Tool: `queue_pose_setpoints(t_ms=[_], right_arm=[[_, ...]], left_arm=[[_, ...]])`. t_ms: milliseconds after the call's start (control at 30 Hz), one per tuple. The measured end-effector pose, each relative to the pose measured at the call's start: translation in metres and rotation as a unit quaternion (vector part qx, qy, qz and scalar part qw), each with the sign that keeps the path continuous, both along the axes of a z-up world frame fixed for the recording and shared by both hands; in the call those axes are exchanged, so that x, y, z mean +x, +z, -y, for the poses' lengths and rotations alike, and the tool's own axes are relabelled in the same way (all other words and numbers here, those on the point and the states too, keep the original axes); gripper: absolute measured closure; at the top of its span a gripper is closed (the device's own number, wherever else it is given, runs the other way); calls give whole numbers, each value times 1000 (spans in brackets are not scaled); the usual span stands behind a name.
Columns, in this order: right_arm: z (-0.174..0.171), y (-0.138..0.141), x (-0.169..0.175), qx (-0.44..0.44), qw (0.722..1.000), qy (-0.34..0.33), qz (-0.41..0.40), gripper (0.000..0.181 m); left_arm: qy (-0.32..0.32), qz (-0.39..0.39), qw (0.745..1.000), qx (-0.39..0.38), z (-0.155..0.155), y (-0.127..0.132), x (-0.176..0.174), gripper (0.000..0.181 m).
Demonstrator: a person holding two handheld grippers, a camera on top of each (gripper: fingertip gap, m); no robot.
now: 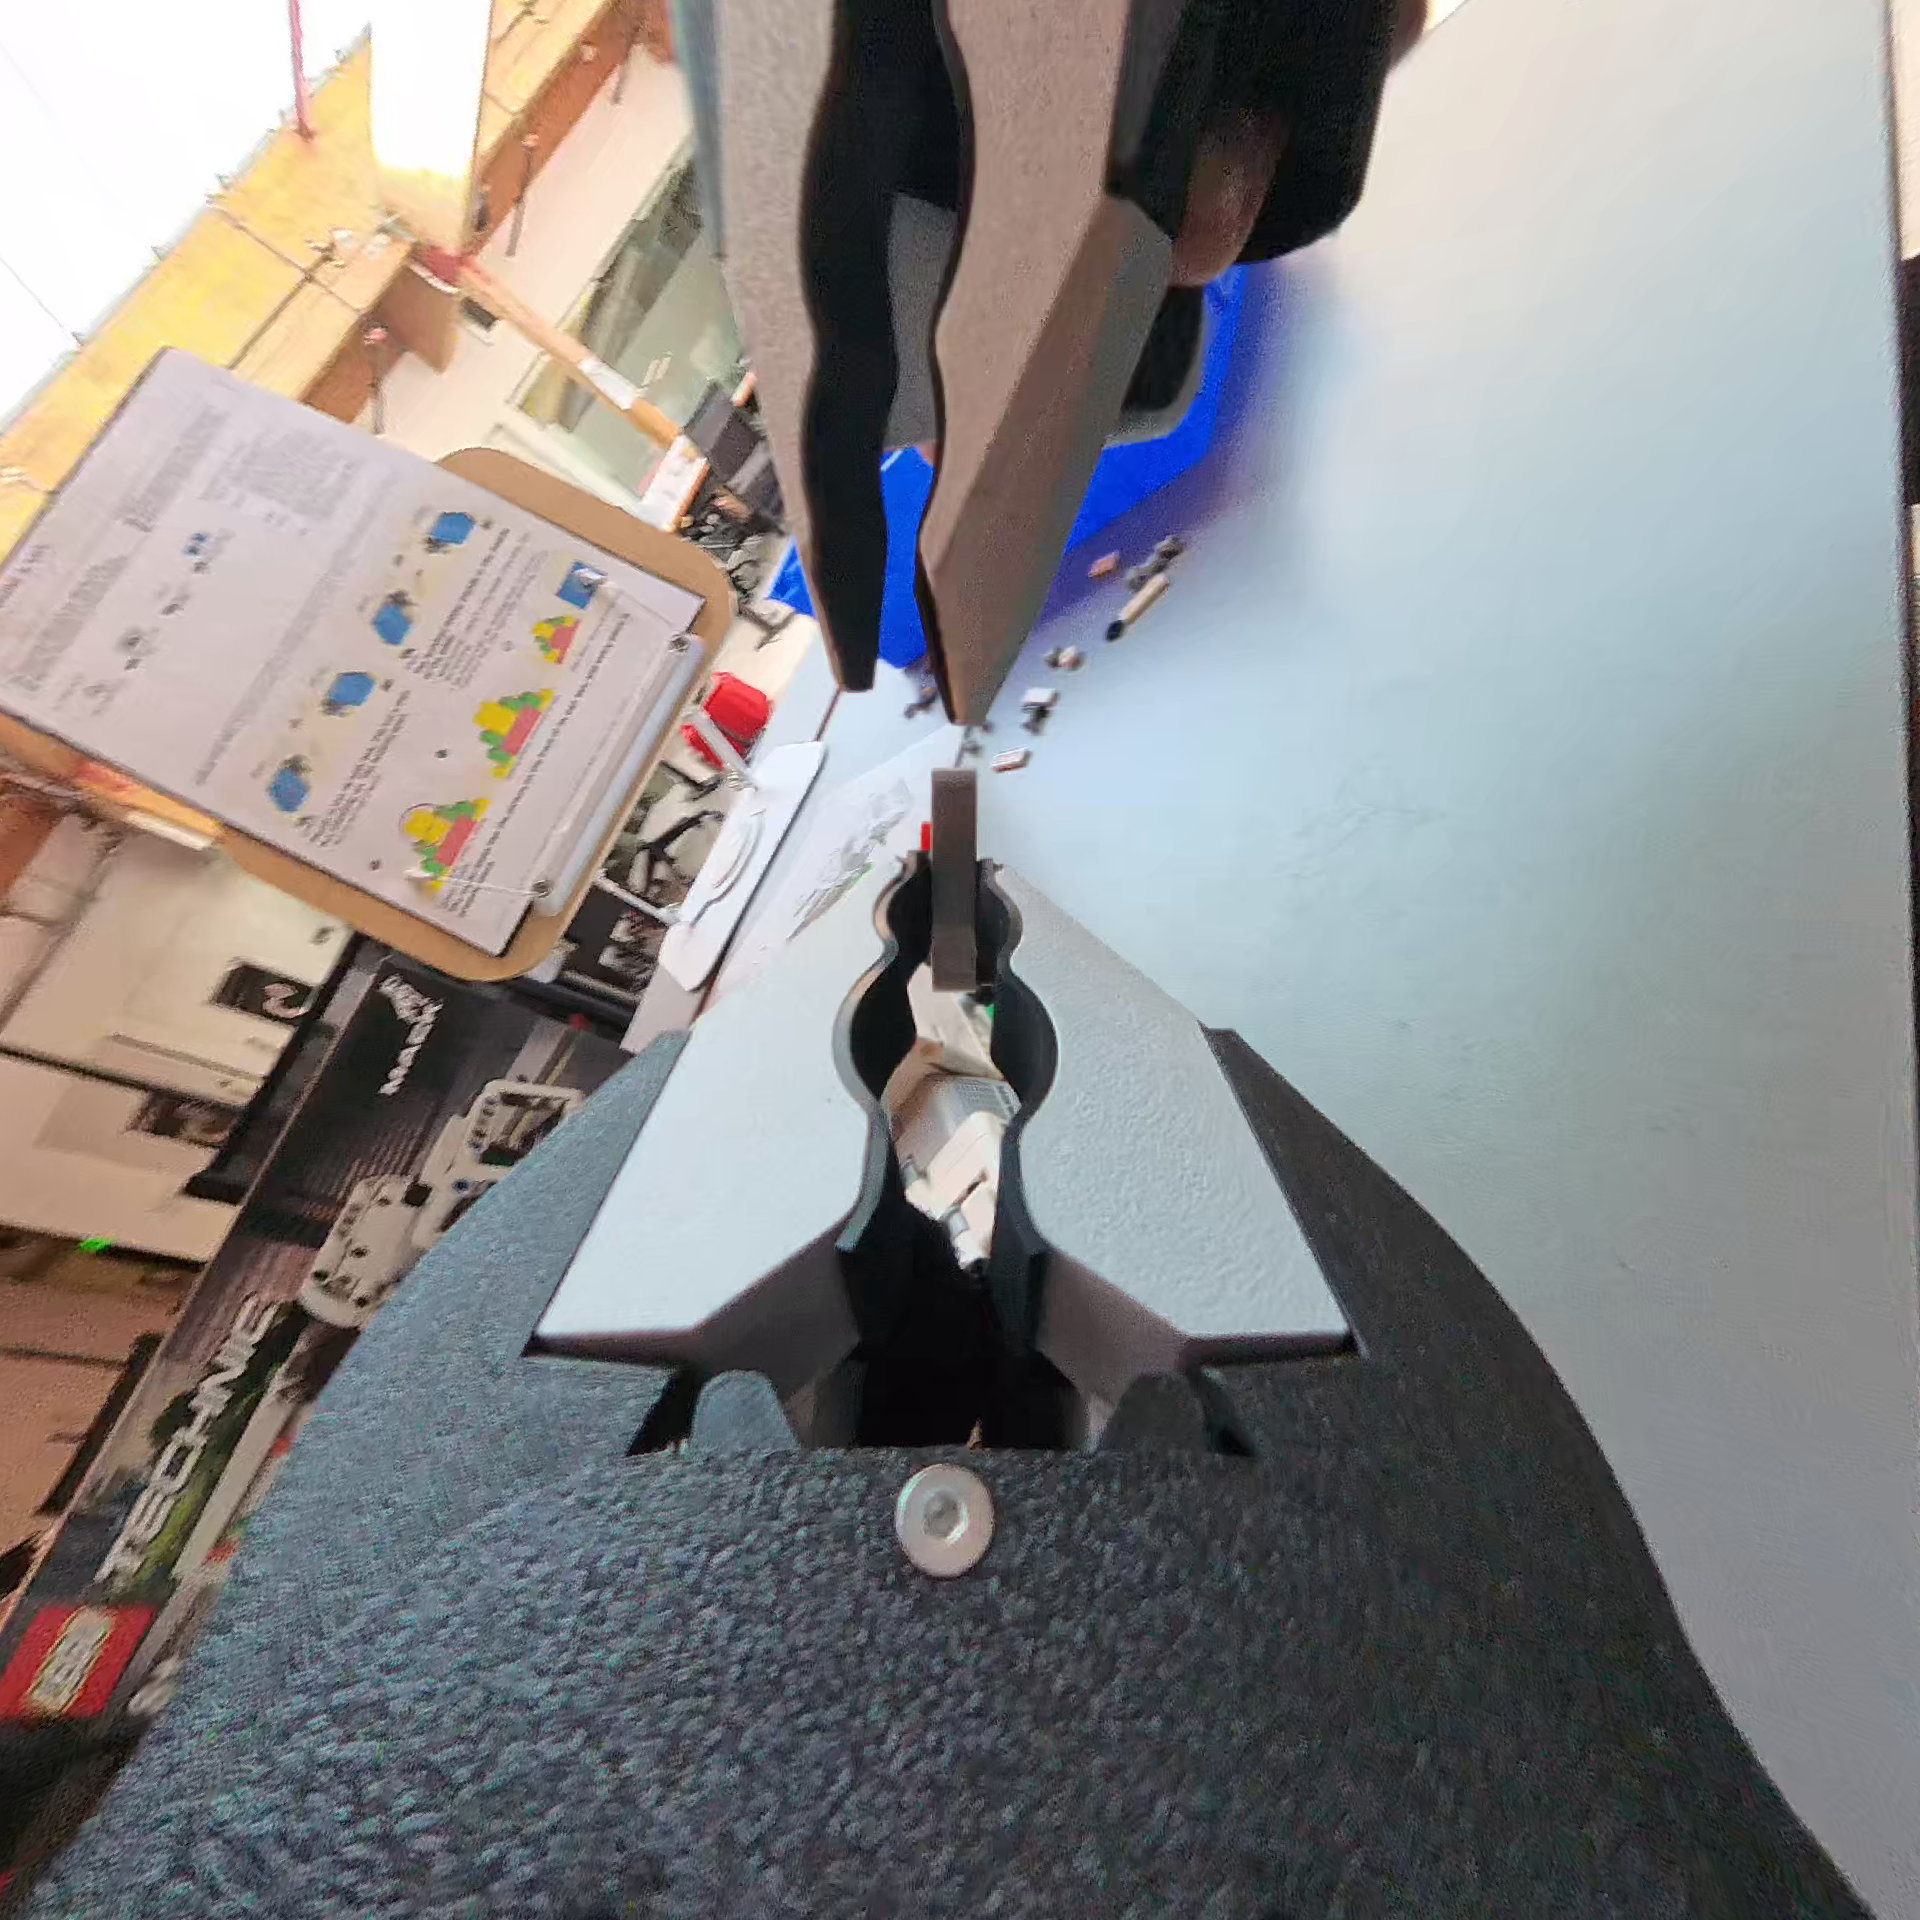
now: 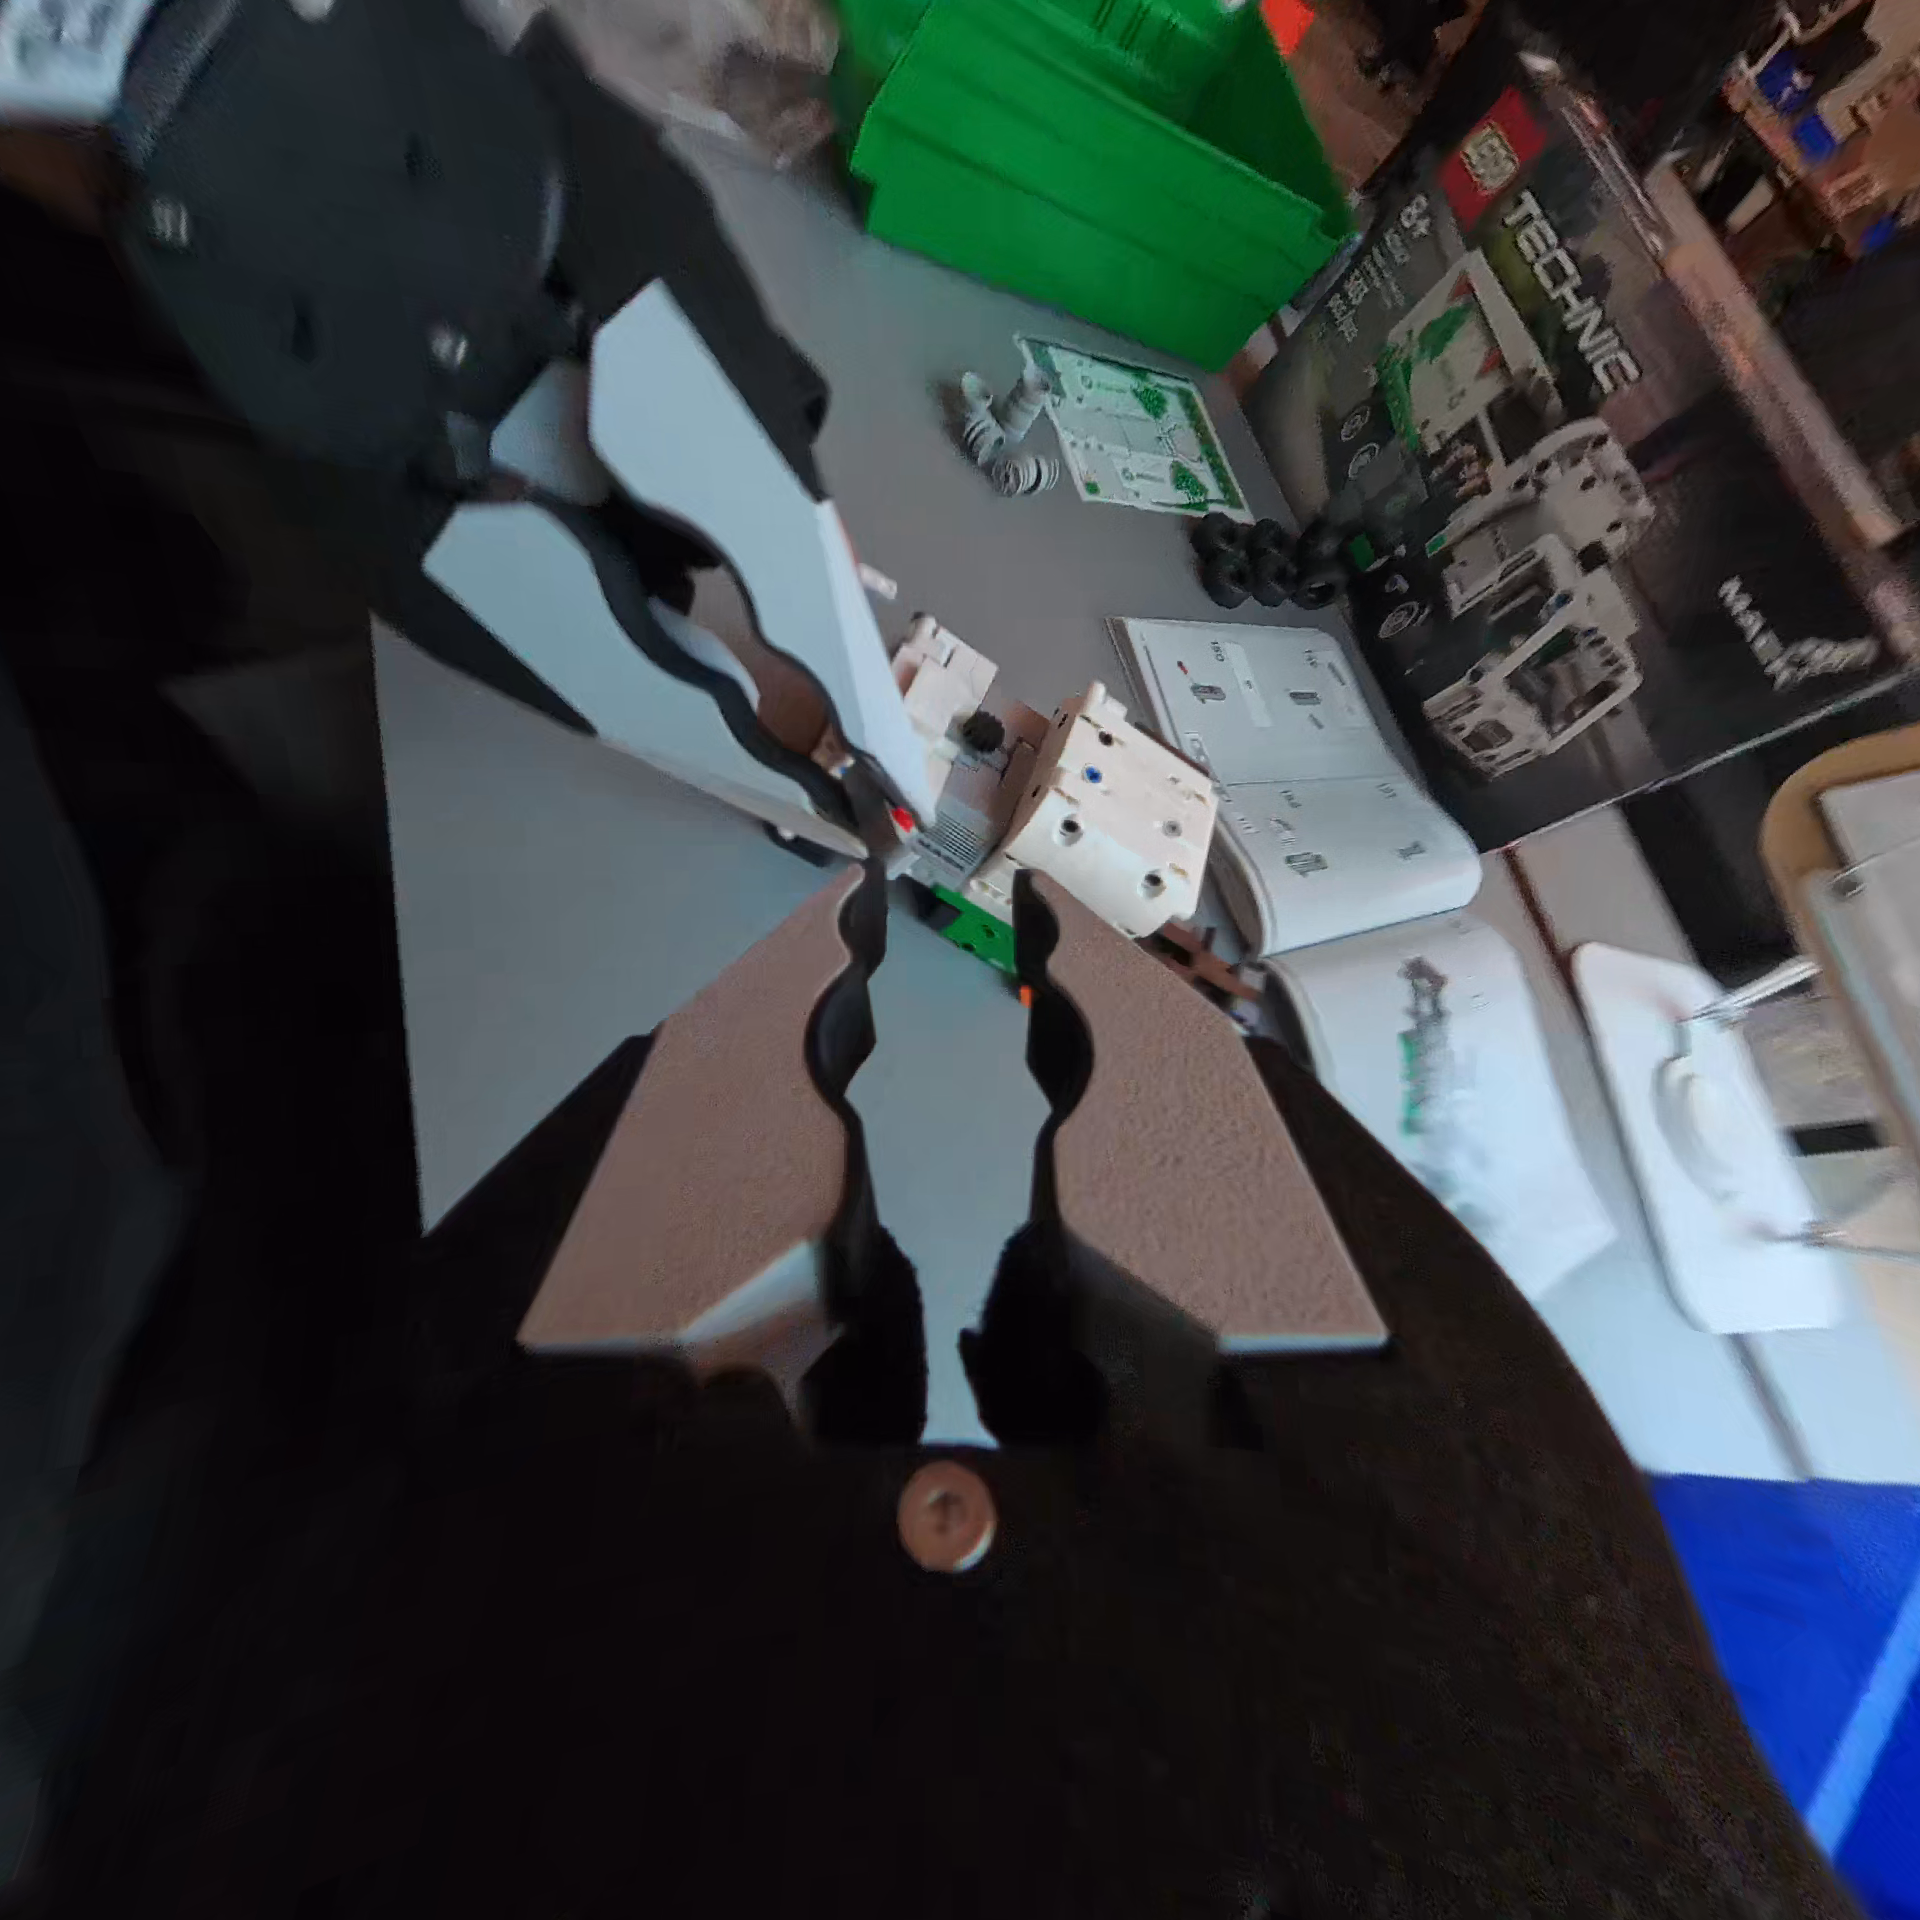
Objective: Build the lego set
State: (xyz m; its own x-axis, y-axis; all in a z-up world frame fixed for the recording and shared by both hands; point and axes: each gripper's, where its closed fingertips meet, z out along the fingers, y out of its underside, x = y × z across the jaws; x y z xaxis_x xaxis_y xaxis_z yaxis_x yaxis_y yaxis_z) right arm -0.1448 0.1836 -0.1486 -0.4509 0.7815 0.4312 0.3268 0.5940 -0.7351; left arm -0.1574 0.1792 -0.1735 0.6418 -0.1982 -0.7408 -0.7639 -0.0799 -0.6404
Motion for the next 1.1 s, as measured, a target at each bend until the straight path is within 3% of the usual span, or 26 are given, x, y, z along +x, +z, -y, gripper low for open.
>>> queue_pose_setpoints(t_ms=[33, 133, 200, 333, 467, 600, 700, 933, 1033, 1100], right_arm=[[-1, 1, -1, -80, 997, -18, -2, 158], [10, -1, -2, -306, 952, -11, -4, 158], [16, -2, -2, -358, 933, 0, -17, 159], [21, -9, -5, -343, 938, -3, -40, 174], [18, -16, -2, -360, 933, 13, -18, 175], [17, -22, 6, -341, 937, 78, 16, 175], [18, -18, 9, -309, 942, 123, 36, 175], [17, -10, 6, -259, 947, 178, 64, 175], [12, -8, -3, -271, 945, 176, 49, 175], [1, -4, -16, -297, 944, 141, 13, 172]], left_arm=[[17, -7, 1000, 16, 1, 3, -2, 175], [54, -35, 996, 63, 4, 10, -2, 175], [62, -32, 995, 69, 5, 10, 2, 174], [72, -33, 994, 70, 4, 9, 6, 174], [58, -22, 997, 49, 2, 2, 10, 173], [-12, 114, 992, -48, 8, -10, 24, 149], [-42, 187, 976, -100, 12, -9, 23, 145], [-105, 313, 934, -140, 12, 1, 23, 173], [-89, 305, 940, -125, 7, 2, 15, 173], [-46, 289, 952, -92, 0, 8, 0, 174]])
